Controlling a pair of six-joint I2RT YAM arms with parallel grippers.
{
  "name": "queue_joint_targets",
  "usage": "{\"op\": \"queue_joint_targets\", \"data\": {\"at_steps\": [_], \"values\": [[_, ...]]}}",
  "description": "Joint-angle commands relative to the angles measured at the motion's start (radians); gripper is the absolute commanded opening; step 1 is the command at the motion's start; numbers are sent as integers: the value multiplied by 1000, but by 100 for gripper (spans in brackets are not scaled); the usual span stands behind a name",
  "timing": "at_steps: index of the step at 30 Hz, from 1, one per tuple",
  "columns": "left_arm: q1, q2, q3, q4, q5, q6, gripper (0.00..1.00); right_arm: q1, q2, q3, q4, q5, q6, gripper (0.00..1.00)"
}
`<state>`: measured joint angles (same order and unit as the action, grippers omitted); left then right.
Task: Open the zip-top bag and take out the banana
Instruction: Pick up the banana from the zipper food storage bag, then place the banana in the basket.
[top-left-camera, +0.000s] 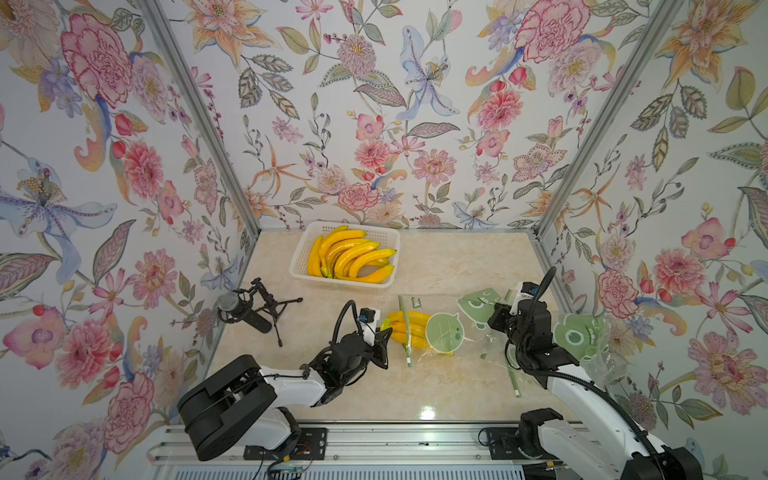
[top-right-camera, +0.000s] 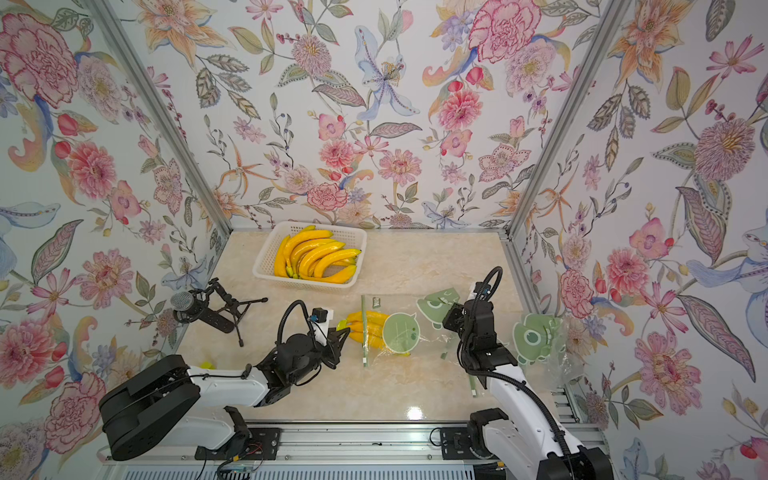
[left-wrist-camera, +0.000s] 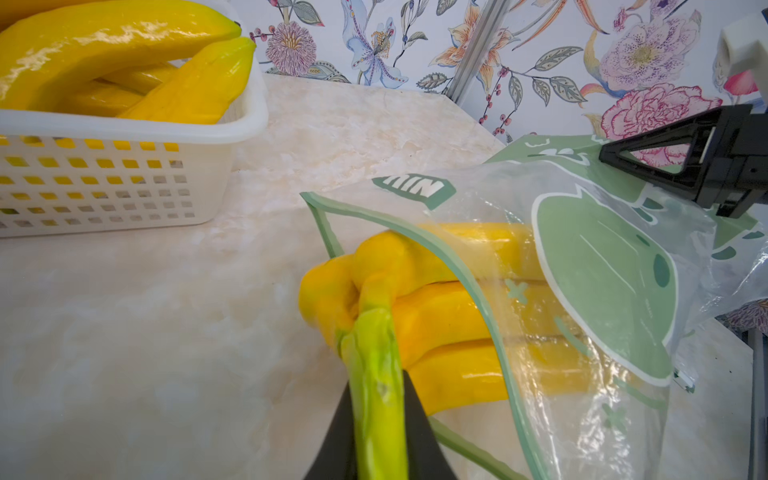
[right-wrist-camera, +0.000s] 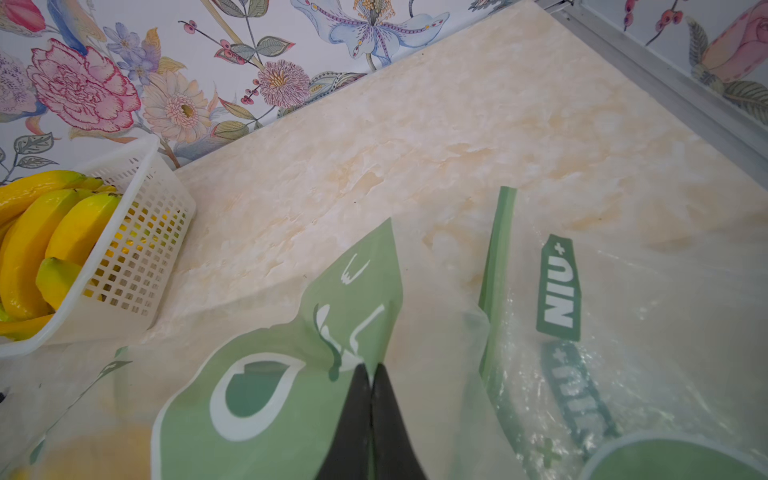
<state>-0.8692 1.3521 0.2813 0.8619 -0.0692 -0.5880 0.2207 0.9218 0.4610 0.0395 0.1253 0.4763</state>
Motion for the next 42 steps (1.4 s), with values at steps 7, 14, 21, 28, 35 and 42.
{"op": "queue_joint_targets", "data": {"at_steps": [7, 14, 21, 28, 35, 42], "values": [[122, -237, -46, -168, -93, -2, 15, -17, -48, -37, -31, 38, 11, 0], [265, -413, -15, -385, -133, 44, 13, -29, -56, -45, -36, 21, 1, 0], [340, -477, 68, -483, -197, 50, 14, -37, -72, -44, -47, 20, -1, 0], [421, -386, 237, -416, -161, 115, 14, -38, -82, -43, -55, 7, -4, 0], [491, -180, 381, -322, -100, 137, 15, -40, -86, -42, -55, -7, -10, 0], [506, -3, 424, -275, -86, 94, 15, -43, -83, -43, -53, -14, -11, 0]]}}
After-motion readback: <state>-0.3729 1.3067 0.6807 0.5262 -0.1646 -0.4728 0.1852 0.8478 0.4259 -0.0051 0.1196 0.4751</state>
